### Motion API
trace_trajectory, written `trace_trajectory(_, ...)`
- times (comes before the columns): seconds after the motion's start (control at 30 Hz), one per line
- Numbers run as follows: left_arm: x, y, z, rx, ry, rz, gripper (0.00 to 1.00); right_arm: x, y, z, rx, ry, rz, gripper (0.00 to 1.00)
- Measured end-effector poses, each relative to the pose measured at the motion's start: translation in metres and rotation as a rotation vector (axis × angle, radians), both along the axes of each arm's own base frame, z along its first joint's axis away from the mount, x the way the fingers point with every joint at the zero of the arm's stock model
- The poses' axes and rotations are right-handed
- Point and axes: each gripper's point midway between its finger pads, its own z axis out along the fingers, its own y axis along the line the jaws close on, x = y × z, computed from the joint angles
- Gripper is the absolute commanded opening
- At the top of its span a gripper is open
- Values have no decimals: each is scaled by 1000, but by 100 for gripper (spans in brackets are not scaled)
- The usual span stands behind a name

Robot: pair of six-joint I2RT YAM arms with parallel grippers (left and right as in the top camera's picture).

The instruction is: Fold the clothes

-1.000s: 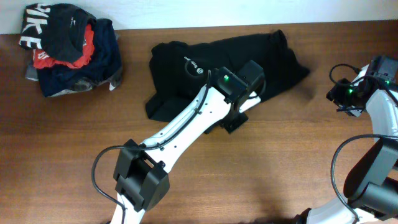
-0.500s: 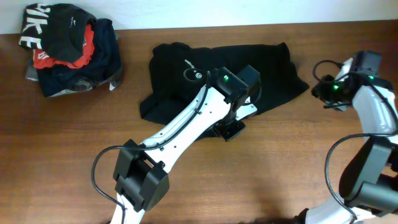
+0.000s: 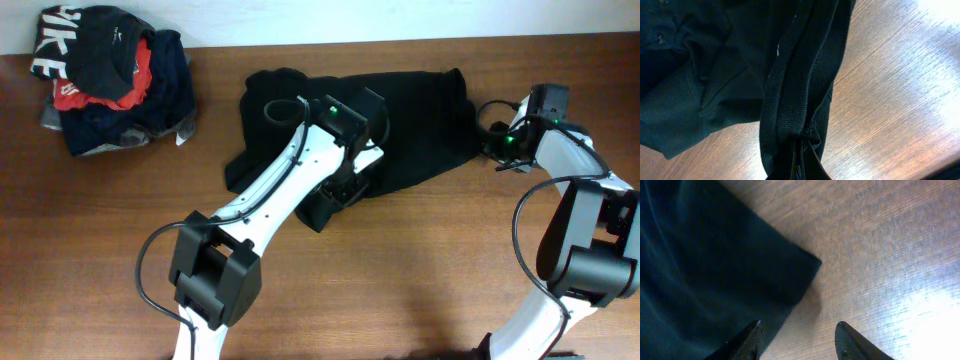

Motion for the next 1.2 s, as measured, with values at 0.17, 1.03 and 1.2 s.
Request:
trace_trajectory(0.17,4,0,0,-5,-13,4,0,16,5,-3,-18,-47,21,51)
trace_trajectory(1.03,106,112,18,109,-267,372,0,-5,30,57,-15,-48,60,4)
trace_trajectory(1.2,126,136,38,86,-323,451,0,-20,27,132,-43,-169,46,4)
